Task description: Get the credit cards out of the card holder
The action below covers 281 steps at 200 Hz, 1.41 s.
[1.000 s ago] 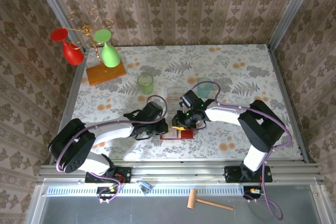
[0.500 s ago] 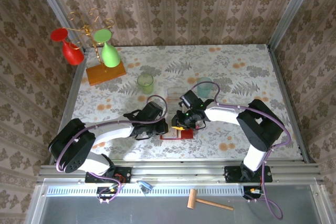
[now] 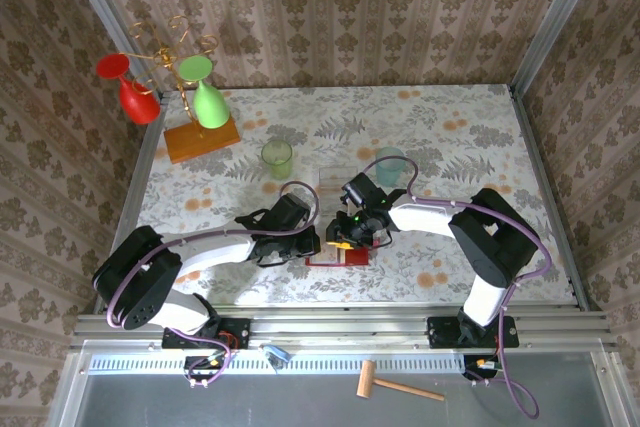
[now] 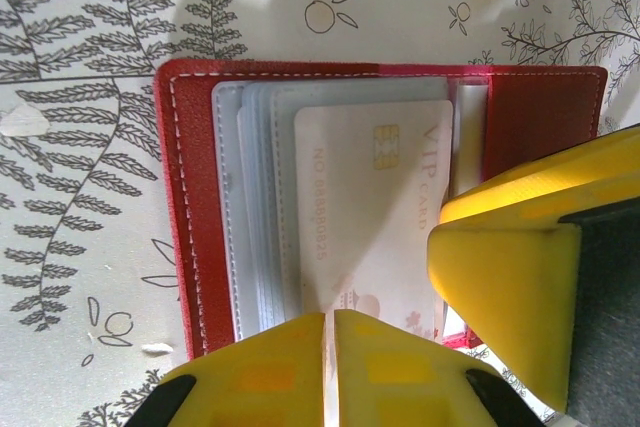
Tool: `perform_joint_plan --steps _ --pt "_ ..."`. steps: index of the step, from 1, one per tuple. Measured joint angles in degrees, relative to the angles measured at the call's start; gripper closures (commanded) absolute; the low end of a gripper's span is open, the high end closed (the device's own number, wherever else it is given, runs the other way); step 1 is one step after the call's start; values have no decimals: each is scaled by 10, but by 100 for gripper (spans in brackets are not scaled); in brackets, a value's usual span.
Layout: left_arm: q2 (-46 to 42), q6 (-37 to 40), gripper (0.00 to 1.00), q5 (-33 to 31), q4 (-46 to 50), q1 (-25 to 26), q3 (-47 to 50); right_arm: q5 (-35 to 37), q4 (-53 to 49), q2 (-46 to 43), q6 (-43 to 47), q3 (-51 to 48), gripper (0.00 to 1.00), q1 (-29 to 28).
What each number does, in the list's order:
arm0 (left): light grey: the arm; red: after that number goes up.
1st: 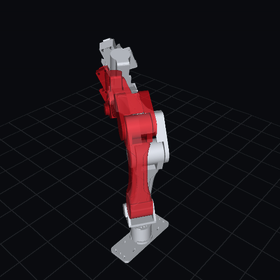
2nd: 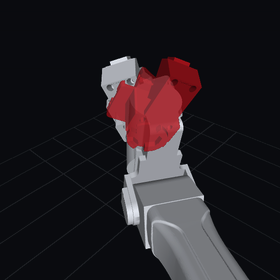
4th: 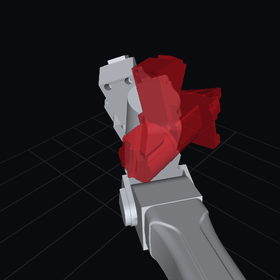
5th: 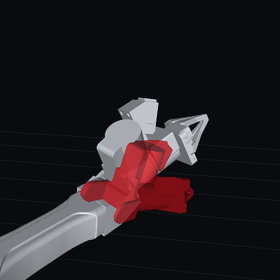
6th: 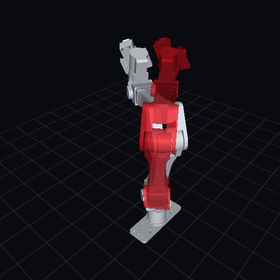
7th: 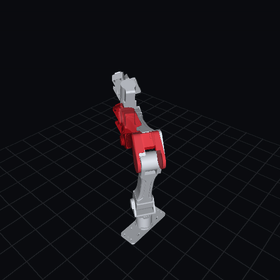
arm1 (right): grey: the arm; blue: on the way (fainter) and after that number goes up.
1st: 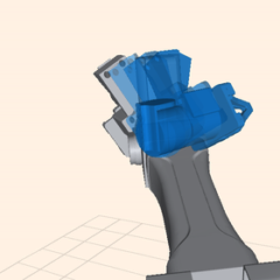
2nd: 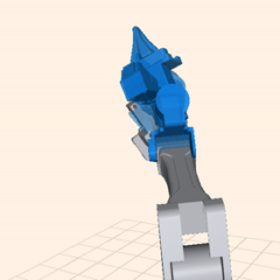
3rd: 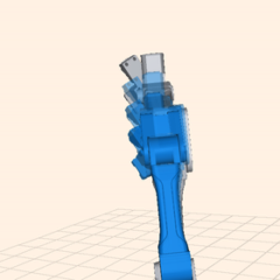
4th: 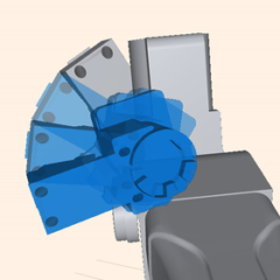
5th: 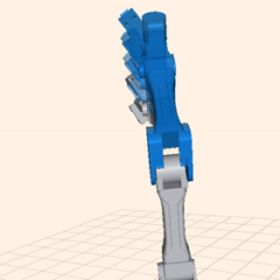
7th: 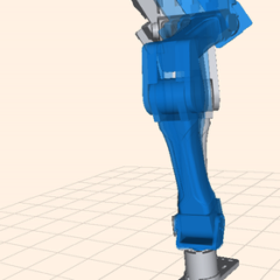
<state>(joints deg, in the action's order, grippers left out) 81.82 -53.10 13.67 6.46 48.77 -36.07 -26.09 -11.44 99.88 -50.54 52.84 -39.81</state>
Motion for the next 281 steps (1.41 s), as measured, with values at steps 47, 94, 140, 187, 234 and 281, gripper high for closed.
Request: perform_joint_plan --steps 47,94,140,187,234,281 --pt "0 0 89 0 0 0 0 6 -17 0 11 7 69 0" --pt "0 0 89 0 -1 0 2 18 -35 -1 20 12 69 1" --pt "1 0 89 0 -5 0 9 22 -42 -2 26 14 69 3" --pt "1 0 89 0 -5 0 9 28 -47 -15 26 14 69 3" --pt "1 0 89 0 -4 0 7 29 -40 -35 24 10 70 3" --pt "1 0 89 1 -2 0 3 12 -16 -38 12 -21 71 3"
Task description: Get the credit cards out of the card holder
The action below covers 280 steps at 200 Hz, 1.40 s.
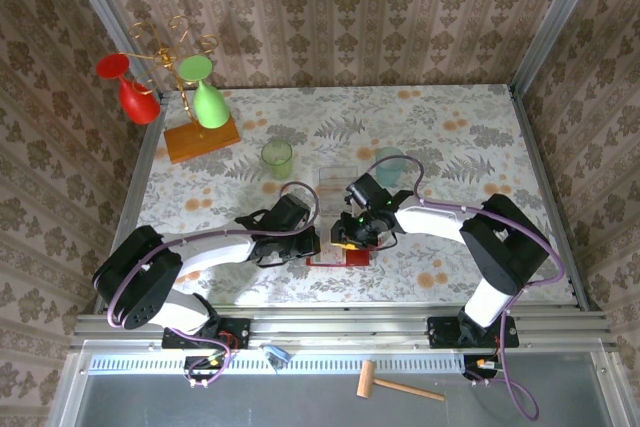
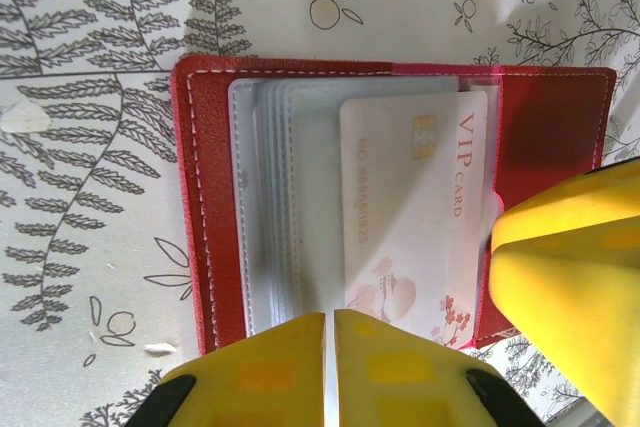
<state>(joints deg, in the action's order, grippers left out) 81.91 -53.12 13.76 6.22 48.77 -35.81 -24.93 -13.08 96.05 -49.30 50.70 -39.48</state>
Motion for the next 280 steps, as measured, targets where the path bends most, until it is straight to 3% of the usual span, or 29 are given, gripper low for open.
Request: perform_joint_plan --steps 132,280 --pt "9 0 89 1 0 0 0 -31 37 24 -4 -6 71 0" --pt "10 0 89 1 0 0 0 -6 3 17 1 -3 71 0"
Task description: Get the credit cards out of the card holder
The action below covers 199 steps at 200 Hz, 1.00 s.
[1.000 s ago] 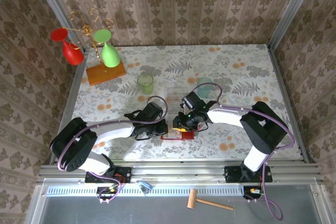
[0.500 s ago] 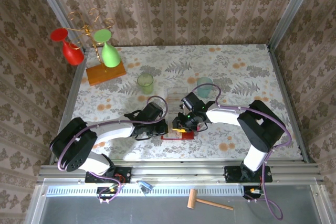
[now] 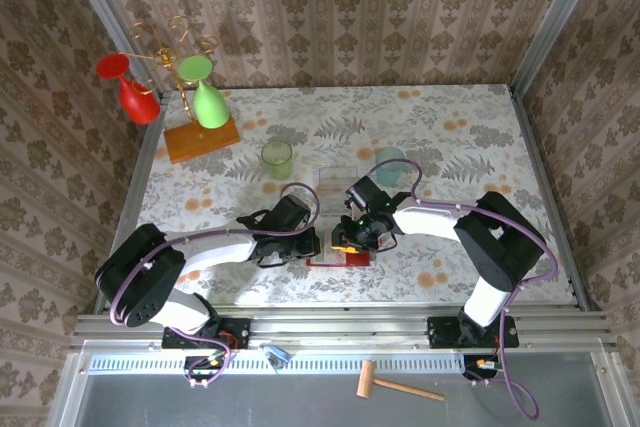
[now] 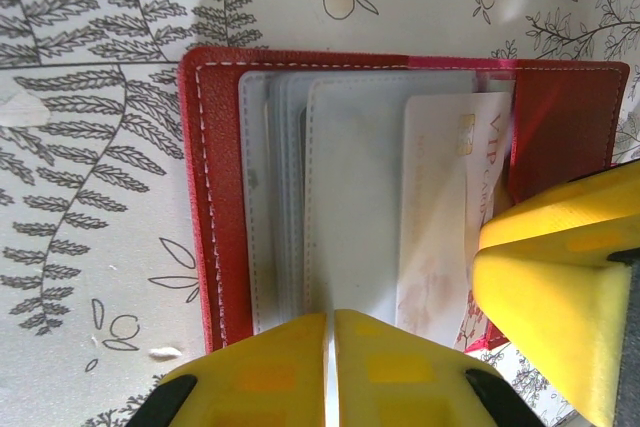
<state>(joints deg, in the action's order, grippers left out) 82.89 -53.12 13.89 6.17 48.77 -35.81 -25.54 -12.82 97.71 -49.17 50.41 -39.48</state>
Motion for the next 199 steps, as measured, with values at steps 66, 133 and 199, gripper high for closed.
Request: perform_joint_plan --steps 66,133,199 --pt "0 3 89 0 15 0 -12 7 -2 -24 0 1 71 5" --pt "0 11 89 5 25 7 -49 16 -7 -40 0 0 69 22" --pt "40 17 89 23 24 7 -54 15 -9 -24 0 0 67 24"
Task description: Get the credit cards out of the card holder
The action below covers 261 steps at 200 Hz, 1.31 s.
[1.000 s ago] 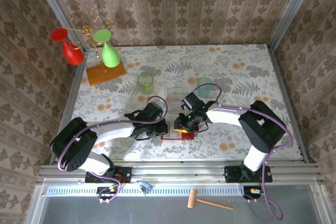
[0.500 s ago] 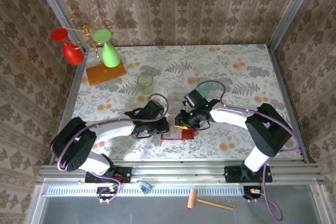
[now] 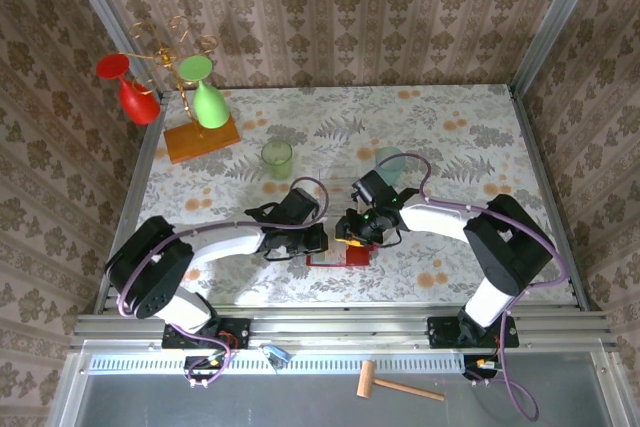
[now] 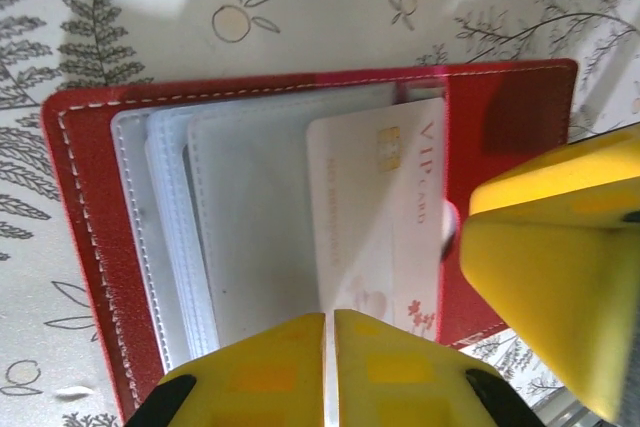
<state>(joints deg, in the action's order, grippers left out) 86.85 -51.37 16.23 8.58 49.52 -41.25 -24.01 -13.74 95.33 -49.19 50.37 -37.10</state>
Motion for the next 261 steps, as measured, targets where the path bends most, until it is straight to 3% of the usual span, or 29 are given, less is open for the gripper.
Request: perform_joint_plan --steps 118,261 --pt "9 0 89 1 -13 0 9 -12 6 26 8 -3 69 0" --pt "9 0 89 1 -24 0 15 -23 47 3 -5 -40 86 6"
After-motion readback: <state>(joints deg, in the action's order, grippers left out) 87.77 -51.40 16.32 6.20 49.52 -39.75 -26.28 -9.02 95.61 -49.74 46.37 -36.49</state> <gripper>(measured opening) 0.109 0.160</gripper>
